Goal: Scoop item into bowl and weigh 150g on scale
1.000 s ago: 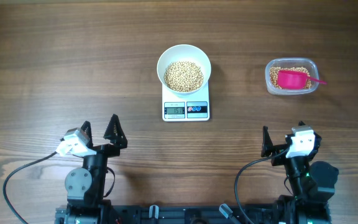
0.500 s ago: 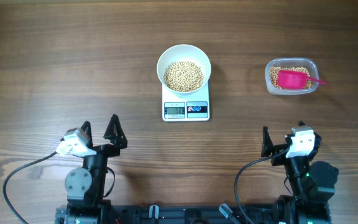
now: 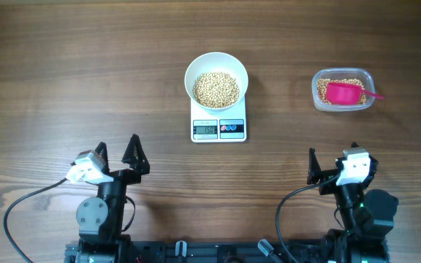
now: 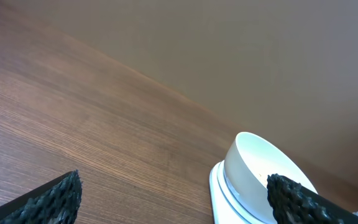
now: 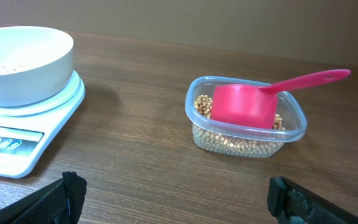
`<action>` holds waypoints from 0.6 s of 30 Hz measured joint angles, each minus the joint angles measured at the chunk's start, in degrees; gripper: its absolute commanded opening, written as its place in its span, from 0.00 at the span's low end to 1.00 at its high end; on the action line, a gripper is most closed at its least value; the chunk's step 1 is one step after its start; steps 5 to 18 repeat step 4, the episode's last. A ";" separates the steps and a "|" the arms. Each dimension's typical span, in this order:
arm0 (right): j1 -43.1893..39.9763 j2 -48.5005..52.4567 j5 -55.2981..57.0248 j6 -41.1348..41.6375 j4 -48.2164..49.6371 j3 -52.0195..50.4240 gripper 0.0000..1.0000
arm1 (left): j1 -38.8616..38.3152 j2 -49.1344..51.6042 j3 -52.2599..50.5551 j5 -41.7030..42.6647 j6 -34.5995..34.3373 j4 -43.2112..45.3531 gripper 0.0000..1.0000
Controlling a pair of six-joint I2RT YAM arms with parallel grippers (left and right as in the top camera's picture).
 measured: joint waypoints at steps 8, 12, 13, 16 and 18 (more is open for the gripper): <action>0.00 0.00 0.02 0.02 0.00 0.00 1.00 | 0.00 0.00 0.00 0.00 0.00 0.00 1.00; 0.00 0.00 0.02 0.02 0.00 0.00 1.00 | 0.00 0.00 0.00 0.00 0.00 0.00 1.00; 0.00 0.00 0.02 0.02 0.00 0.00 1.00 | 0.00 0.00 0.00 0.00 0.00 0.00 1.00; 0.00 0.00 0.02 0.02 0.00 0.00 1.00 | 0.00 0.00 0.00 0.00 0.00 0.00 1.00; 0.00 0.00 0.02 0.02 0.00 0.00 1.00 | 0.00 0.00 0.00 0.00 0.00 0.00 1.00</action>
